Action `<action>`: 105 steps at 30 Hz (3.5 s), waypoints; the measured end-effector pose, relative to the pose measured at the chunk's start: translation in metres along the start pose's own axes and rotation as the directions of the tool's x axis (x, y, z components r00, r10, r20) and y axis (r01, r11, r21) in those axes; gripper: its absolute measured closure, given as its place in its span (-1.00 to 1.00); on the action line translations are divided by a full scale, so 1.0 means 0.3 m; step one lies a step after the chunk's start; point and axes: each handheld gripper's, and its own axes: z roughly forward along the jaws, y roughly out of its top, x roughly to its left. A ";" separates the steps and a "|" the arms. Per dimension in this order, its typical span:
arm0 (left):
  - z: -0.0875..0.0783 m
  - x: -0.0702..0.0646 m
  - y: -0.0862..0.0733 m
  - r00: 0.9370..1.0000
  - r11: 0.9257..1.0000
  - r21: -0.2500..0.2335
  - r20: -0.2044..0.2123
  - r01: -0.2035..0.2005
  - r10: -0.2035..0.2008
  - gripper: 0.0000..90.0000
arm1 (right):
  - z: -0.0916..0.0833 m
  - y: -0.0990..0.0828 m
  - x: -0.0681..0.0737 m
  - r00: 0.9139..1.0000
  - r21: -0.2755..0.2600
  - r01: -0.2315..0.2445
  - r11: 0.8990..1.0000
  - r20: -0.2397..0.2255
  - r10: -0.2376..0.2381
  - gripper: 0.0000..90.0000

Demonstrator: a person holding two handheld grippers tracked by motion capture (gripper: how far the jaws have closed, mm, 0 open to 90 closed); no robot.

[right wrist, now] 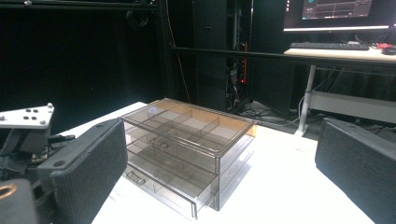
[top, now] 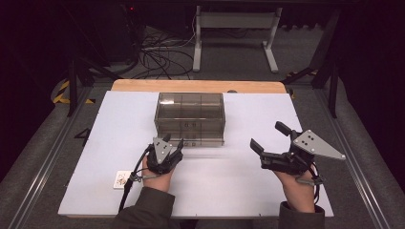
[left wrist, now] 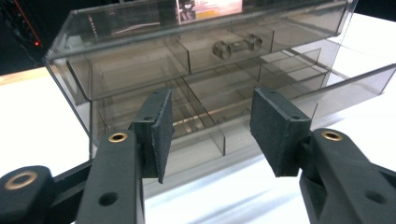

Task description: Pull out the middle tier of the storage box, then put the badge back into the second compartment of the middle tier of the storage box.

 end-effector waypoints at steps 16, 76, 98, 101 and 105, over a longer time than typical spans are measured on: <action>-0.039 0.033 0.067 0.998 0.999 -0.031 0.058 0.017 -0.015 -0.23 | 0.002 -0.006 -0.002 1.000 -0.001 -0.009 1.000 0.002 0.009 -0.97; -0.397 0.269 0.201 0.997 0.990 -0.138 0.070 -0.009 0.019 -0.81 | -0.002 -0.037 -0.021 1.000 0.014 0.000 1.000 0.022 0.000 -1.00; -0.449 0.309 0.108 1.000 0.999 -0.032 0.004 0.008 -0.007 -0.85 | -0.006 -0.029 -0.011 1.000 0.017 0.011 1.000 0.020 -0.011 -1.00; -0.448 0.304 0.087 1.000 1.000 -0.010 -0.009 0.005 -0.005 -0.86 | -0.008 -0.026 -0.009 1.000 0.013 0.010 1.000 0.020 -0.010 -1.00; -0.442 0.299 0.050 0.999 0.999 0.036 -0.039 0.027 -0.025 -0.85 | -0.011 -0.025 -0.012 1.000 0.014 0.010 1.000 0.024 -0.010 -1.00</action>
